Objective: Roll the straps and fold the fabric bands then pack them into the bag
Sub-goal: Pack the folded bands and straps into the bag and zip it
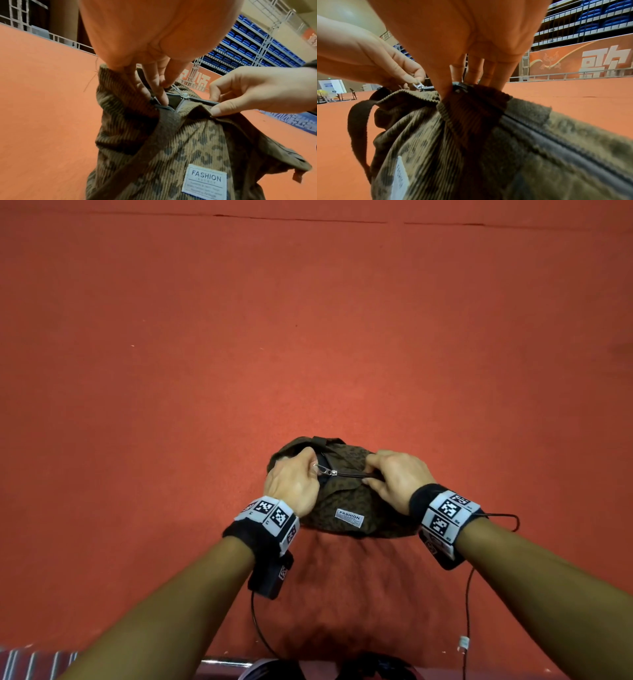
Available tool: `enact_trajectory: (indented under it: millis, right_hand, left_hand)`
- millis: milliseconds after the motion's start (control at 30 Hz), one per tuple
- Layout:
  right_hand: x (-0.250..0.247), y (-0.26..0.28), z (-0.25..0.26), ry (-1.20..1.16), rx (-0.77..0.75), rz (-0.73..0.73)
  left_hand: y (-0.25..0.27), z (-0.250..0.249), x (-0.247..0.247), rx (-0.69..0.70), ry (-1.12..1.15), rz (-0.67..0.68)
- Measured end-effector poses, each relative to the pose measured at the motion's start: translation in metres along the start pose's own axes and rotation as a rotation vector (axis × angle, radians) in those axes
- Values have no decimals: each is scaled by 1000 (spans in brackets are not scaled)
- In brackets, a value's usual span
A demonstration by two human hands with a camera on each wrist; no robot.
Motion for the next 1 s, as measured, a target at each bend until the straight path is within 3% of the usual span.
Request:
enact_trajectory:
  millis: [300,433,700,833,1000]
  right_hand:
    - [2,-14,10,117,80,96]
    - [20,-24,38,81,40,79]
    - [48,-39,68,116,-82,91]
    - [41,-35,71,96,-117,114]
    - [11,-32,57,82,-142,121]
  left_hand:
    - [7,0,-13,-44,-93,-99]
    - [0,7,-5,-71,-45,-73]
    - [9,8,9,121,-196,-60]
    - [10,15,-5,28,-182,-136]
    - [11,4,-34,33,-227,-213]
Point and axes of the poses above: each hand's wrist, its own y-axis away from the middle knuckle, its own x-axis out of the palm, z = x × y, the point moved 9 cm from there along -y, towards the middle knuckle, and after that the axes turned 7 degrees about -y, right-handed, at the moved point
